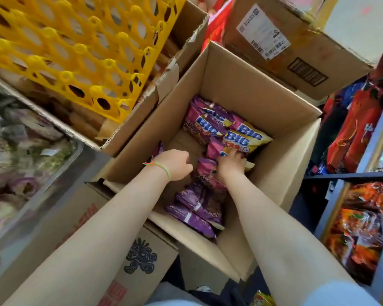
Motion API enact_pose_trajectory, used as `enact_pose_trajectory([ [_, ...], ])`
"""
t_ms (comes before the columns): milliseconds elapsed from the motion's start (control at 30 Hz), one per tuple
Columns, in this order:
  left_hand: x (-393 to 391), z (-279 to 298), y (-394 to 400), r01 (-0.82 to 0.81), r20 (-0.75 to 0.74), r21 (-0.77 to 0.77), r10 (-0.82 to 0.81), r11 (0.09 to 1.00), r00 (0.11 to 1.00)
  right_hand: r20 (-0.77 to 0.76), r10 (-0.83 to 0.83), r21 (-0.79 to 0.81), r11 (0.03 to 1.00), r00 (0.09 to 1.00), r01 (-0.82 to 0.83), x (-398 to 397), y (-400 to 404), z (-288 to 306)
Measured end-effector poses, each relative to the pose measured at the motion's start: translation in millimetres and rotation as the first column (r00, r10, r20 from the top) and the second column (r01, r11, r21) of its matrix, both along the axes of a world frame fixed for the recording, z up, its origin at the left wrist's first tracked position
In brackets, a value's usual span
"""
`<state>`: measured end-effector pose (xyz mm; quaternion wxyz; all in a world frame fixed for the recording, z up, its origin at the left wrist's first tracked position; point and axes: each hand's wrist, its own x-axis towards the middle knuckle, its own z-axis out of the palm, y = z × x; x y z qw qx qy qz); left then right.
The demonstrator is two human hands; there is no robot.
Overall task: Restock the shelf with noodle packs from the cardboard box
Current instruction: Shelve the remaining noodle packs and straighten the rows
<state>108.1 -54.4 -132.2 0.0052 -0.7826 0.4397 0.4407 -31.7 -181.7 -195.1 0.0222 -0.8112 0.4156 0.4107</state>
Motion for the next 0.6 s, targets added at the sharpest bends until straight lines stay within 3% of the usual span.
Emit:
enact_pose_trajectory([
  [133,1.8,-5.6,2.5,0.018,-0.054,0.079,-0.014,0.997,0.998,-0.019,0.028,0.025,0.999,0.999,-0.028,1.8,-13.3,-2.0],
  [367,2.6,-0.7,-2.7,-0.064,-0.066,0.009,0.064,0.998,0.996,-0.114,0.102,0.048,0.994,0.988,-0.097,2.4,-1.6,-5.6],
  [500,1.3,1.2,-0.8,-0.116,-0.066,-0.039,0.114,0.992,0.991,-0.072,0.119,0.074,0.991,0.99,-0.114,8.3,1.3,13.9],
  [600,0.0,3.8,-0.6,-0.167,-0.14,-0.073,0.155,0.983,0.978,0.067,0.054,0.165,0.984,0.996,-0.064,13.9,4.7,48.8],
])
